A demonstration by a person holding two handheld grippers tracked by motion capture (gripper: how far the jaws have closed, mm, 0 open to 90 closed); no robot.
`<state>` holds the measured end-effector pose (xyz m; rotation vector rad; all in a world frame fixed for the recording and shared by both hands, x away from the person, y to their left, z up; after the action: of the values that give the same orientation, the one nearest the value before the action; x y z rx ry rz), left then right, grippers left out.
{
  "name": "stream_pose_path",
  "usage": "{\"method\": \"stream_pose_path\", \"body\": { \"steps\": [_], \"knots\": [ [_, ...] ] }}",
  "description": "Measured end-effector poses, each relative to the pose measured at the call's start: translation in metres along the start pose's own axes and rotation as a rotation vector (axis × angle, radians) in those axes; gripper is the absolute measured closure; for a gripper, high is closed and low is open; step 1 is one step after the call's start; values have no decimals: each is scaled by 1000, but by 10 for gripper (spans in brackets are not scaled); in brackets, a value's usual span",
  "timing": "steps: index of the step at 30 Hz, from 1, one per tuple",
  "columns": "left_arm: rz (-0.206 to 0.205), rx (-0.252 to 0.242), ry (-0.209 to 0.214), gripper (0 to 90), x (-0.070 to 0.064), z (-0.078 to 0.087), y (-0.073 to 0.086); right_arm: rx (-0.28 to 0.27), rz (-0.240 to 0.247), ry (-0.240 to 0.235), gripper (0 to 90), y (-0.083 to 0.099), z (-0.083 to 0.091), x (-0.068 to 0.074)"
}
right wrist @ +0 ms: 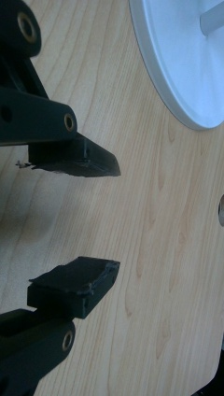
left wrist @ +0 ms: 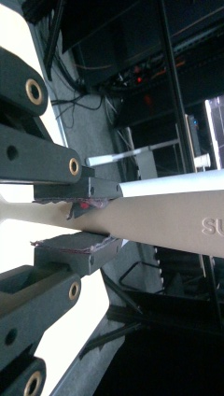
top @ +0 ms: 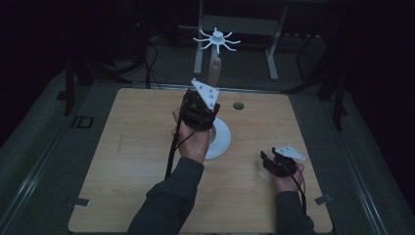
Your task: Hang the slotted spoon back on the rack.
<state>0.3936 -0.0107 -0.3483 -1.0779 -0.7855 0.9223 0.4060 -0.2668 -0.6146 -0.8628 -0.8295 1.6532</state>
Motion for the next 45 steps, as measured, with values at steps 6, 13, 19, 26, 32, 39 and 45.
{"method": "stream_pose_path", "body": {
  "steps": [6, 13, 19, 26, 32, 39, 45],
  "knots": [
    [18, -2, -13, 742, 4, -2, -1, 2, 1, -1, 472, 0, -1, 0],
    [27, -12, -29, 742, 6, -3, -4, 3, 2, -4, 469, 0, -1, 1],
    [31, -20, -36, 741, 6, -4, -8, 3, 2, -3, 469, 1, -2, 0],
    [24, -22, -44, 741, 3, -4, -11, 3, 5, -4, 467, 1, -2, 1],
    [22, -15, -57, 742, 3, -6, -13, 3, 3, -3, 467, 1, -1, 1],
    [22, -1, -59, 742, 3, -10, -11, 3, 4, -3, 466, 1, -1, 1],
    [20, 12, -65, 741, 4, -14, -10, 3, 5, -3, 466, 1, -2, 1]
  ]
}}
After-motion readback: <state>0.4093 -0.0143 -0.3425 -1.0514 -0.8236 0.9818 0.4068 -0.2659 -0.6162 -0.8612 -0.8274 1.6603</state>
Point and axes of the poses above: each handheld gripper's, and its own axes: z roughly backward along the jaws, y roughly out of its underside, x roughly to its left, the point moved 8 cm from there along -z, roughly forward along the jaws, and after that the axes turned 10 degrees about y, right-handed, at the moved point
